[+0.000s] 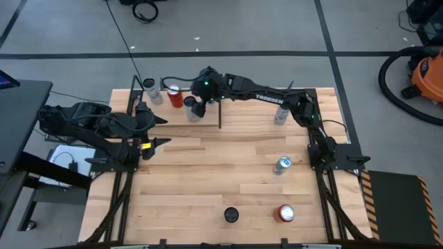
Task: Place canned beverage on shelf
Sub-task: Put the white-yellow soda can on the shelf
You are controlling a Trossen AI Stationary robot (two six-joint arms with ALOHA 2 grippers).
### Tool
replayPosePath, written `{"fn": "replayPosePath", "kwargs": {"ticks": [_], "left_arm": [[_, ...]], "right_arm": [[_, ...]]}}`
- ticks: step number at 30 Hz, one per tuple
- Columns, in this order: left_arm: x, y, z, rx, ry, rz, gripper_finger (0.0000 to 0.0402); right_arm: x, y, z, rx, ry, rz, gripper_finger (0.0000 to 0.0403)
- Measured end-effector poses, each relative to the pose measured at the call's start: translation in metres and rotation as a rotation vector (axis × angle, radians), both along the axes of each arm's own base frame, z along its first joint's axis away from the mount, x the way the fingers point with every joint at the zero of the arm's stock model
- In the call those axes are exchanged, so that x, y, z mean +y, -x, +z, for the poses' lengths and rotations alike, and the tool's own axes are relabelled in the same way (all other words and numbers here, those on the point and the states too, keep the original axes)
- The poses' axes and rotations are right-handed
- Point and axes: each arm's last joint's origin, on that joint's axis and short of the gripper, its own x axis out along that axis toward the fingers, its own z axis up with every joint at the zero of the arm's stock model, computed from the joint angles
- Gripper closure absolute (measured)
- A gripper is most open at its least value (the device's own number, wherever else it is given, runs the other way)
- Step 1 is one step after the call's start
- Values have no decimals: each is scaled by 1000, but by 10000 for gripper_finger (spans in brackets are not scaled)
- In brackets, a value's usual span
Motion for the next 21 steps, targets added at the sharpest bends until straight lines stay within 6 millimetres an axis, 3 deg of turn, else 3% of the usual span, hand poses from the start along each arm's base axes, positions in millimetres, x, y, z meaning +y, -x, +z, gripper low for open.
{"fn": "replayPosePath", "kwargs": {"ticks": [11, 21], "left_arm": [[0, 0, 0, 0, 0, 0, 83], [0, 0, 0, 0, -1, 0, 83]], "right_arm": [[-3, -9, -15, -2, -13, -23, 93], [-1, -11, -12, -34, -24, -2, 93]]}}
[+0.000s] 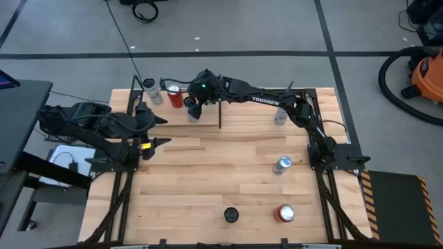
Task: Place canned beverage on shelf
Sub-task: Put the white-yellow soda can on the shelf
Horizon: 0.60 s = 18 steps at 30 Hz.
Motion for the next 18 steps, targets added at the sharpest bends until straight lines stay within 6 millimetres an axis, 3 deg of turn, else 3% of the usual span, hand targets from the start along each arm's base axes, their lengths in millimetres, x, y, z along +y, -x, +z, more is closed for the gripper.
{"fn": "replayPosePath", "kwargs": {"ticks": [18], "left_arm": [[0, 0, 0, 0, 0, 0, 83]], "right_arm": [[3, 0, -7, 25, -12, 8, 93]]}}
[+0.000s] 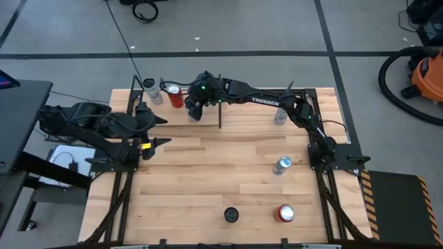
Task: Place canned beverage on shelf
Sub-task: Put the white-yellow soda can on the shelf
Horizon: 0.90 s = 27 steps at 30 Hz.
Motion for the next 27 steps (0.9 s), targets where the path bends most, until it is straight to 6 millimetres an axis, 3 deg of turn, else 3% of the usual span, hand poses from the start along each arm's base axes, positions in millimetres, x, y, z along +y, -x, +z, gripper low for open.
{"fn": "replayPosePath", "kwargs": {"ticks": [27], "left_arm": [[0, 0, 0, 1, 0, 0, 83]], "right_arm": [[2, 2, 2, 61, 75, 48, 93]]}}
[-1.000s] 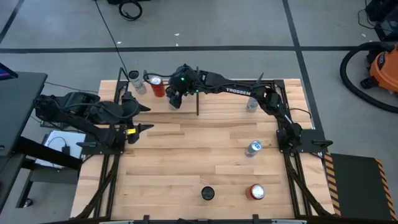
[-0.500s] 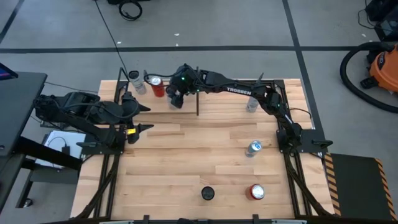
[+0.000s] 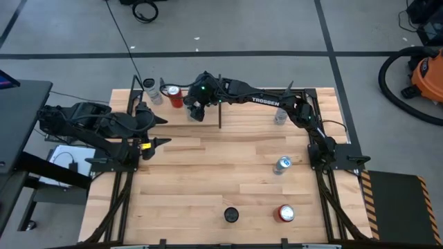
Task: Place canned beverage on shelf
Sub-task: Put the white-yellow soda can on the shelf
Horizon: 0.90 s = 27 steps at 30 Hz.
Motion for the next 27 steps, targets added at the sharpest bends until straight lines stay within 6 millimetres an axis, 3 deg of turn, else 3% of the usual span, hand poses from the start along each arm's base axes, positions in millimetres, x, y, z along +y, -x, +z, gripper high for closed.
{"fn": "replayPosePath", "kwargs": {"ticks": [11, 21, 27], "left_arm": [[0, 0, 0, 0, 0, 0, 83], [0, 0, 0, 1, 0, 0, 83], [0, 0, 0, 1, -1, -1, 83]], "right_arm": [[6, -3, 2, -30, -27, 107, 93], [27, -3, 18, -58, 38, 215, 93], [38, -2, 13, -18, -1, 271, 96]]}}
